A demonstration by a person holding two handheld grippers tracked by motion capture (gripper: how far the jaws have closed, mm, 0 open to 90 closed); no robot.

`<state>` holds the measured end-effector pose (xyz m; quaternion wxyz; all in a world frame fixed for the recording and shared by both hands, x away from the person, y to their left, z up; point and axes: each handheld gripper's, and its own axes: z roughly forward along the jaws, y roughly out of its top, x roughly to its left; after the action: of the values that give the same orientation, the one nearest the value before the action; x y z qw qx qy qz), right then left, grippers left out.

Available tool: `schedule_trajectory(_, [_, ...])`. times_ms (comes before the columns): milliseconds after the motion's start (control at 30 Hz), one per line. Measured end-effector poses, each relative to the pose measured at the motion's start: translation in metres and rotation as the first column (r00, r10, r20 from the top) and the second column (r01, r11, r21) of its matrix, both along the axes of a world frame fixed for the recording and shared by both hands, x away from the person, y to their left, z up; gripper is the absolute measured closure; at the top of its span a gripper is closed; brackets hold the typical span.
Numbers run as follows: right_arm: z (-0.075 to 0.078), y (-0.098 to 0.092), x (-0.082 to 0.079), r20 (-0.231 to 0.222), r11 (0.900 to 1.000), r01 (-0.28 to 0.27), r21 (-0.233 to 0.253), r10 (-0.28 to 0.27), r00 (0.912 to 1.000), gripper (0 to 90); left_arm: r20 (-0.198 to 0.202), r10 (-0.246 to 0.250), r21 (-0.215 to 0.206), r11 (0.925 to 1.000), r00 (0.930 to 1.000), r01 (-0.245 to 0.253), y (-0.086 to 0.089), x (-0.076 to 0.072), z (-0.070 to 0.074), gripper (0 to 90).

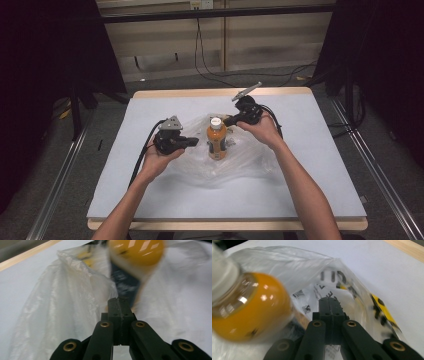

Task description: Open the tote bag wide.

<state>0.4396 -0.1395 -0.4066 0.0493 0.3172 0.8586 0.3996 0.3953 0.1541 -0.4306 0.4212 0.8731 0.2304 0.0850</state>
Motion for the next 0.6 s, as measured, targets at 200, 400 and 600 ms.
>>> schedule_trajectory(200, [-0.011,-0.021,-0.022,0.016,1.0,-0.006,0.012,0.006,0.9998,90.0,-0.049,0.059,0.029,0.9979,0.9971,-0.058,0.006,0.014,-0.032,90.0])
schedule_trajectory(400, [-0.021,-0.037,-0.031,0.019,1.0,0.007,0.011,-0.008,0.9998,90.0,-0.076,0.122,0.042,0.992,0.9897,-0.119,0.018,0.023,-0.042,90.0])
schedule_trajectory(600, [-0.028,-0.049,-0.043,0.031,1.0,0.03,0.001,-0.03,0.9991,90.0,-0.089,0.156,0.065,0.9865,0.9837,-0.15,0.027,0.026,-0.051,90.0])
